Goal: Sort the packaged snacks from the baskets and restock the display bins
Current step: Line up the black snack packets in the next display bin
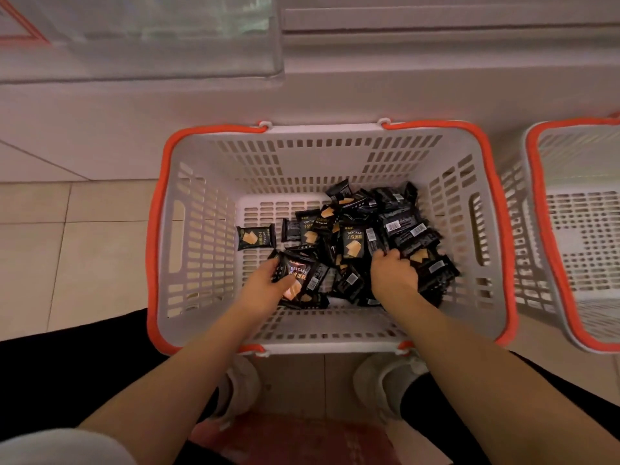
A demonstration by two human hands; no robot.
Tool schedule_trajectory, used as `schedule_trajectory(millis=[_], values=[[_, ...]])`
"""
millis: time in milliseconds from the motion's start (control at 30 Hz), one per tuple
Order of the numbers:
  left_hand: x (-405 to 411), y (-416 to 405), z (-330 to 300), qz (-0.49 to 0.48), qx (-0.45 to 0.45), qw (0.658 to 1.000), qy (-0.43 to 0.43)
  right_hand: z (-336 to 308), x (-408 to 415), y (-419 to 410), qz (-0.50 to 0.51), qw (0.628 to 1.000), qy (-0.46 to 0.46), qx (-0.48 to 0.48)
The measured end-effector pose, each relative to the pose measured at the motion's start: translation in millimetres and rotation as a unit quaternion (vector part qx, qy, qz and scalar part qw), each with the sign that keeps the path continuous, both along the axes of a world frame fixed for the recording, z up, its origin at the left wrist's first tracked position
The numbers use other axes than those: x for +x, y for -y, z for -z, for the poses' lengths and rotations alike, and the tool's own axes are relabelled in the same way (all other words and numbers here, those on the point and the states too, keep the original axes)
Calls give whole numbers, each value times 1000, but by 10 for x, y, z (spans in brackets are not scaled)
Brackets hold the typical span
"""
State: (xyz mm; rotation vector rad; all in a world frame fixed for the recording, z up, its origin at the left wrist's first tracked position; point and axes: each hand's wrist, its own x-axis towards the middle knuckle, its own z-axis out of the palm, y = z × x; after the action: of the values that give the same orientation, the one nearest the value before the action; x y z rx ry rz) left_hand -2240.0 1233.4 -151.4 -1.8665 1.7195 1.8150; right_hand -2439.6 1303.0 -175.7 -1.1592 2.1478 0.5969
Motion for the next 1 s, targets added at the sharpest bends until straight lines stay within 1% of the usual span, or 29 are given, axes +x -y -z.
schedule_trajectory(millis=[33, 67, 100, 133, 167, 200, 233, 267, 300, 333, 367, 400, 433, 467, 500, 567, 600, 633, 700, 767, 800, 833, 933, 1000], values=[[-14, 4, -11, -7, 5, 1000, -5, 8, -22, -12, -15, 1000, 14, -7], [-32, 9, -16, -16, 8, 1000, -14, 2, -58, -21, -8, 999, 48, -18], [-47, 15, -22, -32, 13, 999, -22, -27, -96, -25, 28, 994, 96, -41], [-71, 22, -27, -49, 13, 998, -28, -52, -129, -35, 90, 982, 149, -77], [-96, 33, -31, -63, 13, 997, -31, -102, -141, -47, 179, 956, 202, -113], [-125, 39, -47, -72, 10, 997, -38, -157, -139, -59, 301, 905, 263, -142], [-151, 46, -56, -77, 10, 996, -45, -209, -109, -76, 444, 814, 339, -159], [-176, 48, -73, -81, 9, 995, -53, -263, -69, -92, 570, 685, 424, -160], [-199, 46, -96, -85, 8, 995, -59, -335, -27, -115, 651, 554, 492, -166], [-218, 39, -116, -88, 3, 994, -65, -399, 11, -134, 683, 464, 536, -176], [-229, 31, -130, -88, -5, 994, -70, -456, 50, -146, 683, 424, 565, -188], [-242, 25, -152, -89, -12, 993, -75, -501, 94, -151, 665, 413, 588, -201], [-253, 16, -174, -93, -12, 992, -83, -540, 149, -146, 639, 431, 598, -218], [-270, 6, -201, -100, -9, 990, -100, -556, 209, -139, 612, 466, 593, -237], [-284, -1, -213, -102, -7, 988, -118, -561, 270, -131, 583, 515, 576, -251], [-317, -19, -247, -92, -9, 985, -145, -562, 353, -117, 536, 623, 504, -266], [-326, -14, -266, -89, -7, 984, -154, -574, 371, -103, 511, 661, 474, -278], [-322, 3, -280, -85, -3, 983, -163, -592, 368, -90, 477, 691, 459, -292], [-286, 84, -303, -49, 13, 985, -162, -643, 290, -73, 371, 753, 444, -312], [-219, 190, -325, 9, 47, 987, -153, -692, 159, -61, 240, 824, 414, -304], [-198, 235, -336, 31, 67, 985, -155, -706, 106, -59, 184, 849, 398, -296], [-191, 271, -334, 49, 82, 983, -154, -710, 72, -55, 138, 864, 384, -296], [-237, 280, -318, 92, 100, 980, -145, -696, 91, 10, 43, 881, 353, -313], [-262, 237, -305, 107, 106, 979, -135, -662, 138, 72, 25, 884, 339, -321]])
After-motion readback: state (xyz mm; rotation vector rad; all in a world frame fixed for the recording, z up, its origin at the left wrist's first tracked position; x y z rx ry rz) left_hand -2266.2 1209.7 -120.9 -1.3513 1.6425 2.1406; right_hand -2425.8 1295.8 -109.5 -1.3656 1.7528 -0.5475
